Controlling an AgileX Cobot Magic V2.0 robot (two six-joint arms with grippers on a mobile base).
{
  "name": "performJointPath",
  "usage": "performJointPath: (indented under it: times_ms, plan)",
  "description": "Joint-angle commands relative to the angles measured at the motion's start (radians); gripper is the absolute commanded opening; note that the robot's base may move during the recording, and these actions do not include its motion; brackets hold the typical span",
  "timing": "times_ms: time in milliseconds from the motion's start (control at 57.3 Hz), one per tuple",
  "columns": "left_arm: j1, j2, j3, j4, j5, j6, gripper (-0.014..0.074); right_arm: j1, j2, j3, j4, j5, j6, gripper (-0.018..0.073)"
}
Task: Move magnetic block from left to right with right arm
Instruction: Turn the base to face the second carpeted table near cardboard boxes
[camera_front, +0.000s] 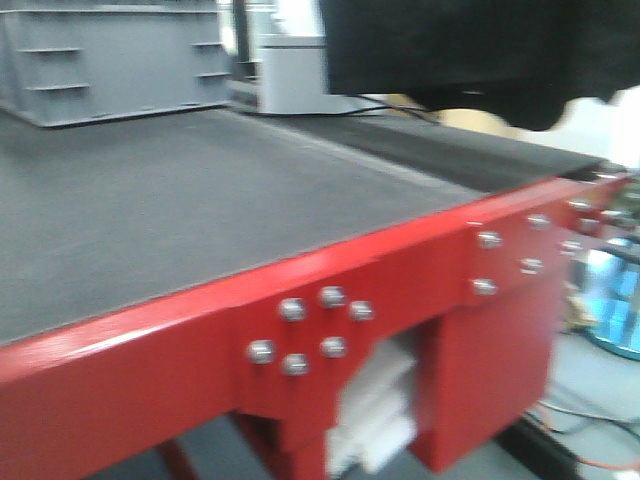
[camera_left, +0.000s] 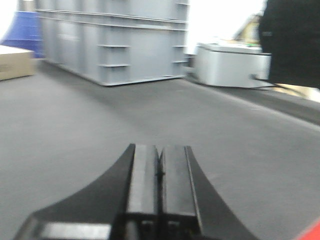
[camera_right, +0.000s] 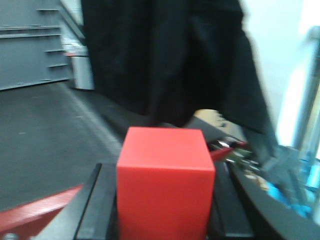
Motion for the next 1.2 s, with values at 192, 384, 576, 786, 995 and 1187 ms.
performJointPath:
  times_ms: [192, 384, 576, 786, 995, 1187]
  plan:
    - [-0.004, -0.009, 0.009, -0.005, -0.091, 0.002, -0.0126, -0.006, 0.012, -0.027, 0.002, -0.088, -0.007, 0.0319]
    - [-0.004, -0.009, 0.009, -0.005, -0.091, 0.002, -0.0126, -0.006, 0.012, -0.027, 0.002, -0.088, -0.007, 0.0319]
    - [-0.004, -0.009, 0.009, -0.005, -0.091, 0.002, -0.0126, -0.006, 0.012, -0.027, 0.002, -0.088, -0.007, 0.0319]
    - [-0.004, -0.009, 0.009, -0.005, -0.091, 0.002, -0.0126, -0.006, 0.012, -0.027, 0.002, -0.088, -0.007, 0.0319]
    - [-0.004, -0.009, 0.009, -0.005, -0.091, 0.002, -0.0126, -0.006, 0.012, -0.027, 0.002, -0.088, -0.007, 0.0319]
    - [-0.004, -0.009, 0.009, -0.005, -0.091, 0.002, -0.0126, -0.006, 0.012, -0.027, 0.002, -0.088, -0.007, 0.0319]
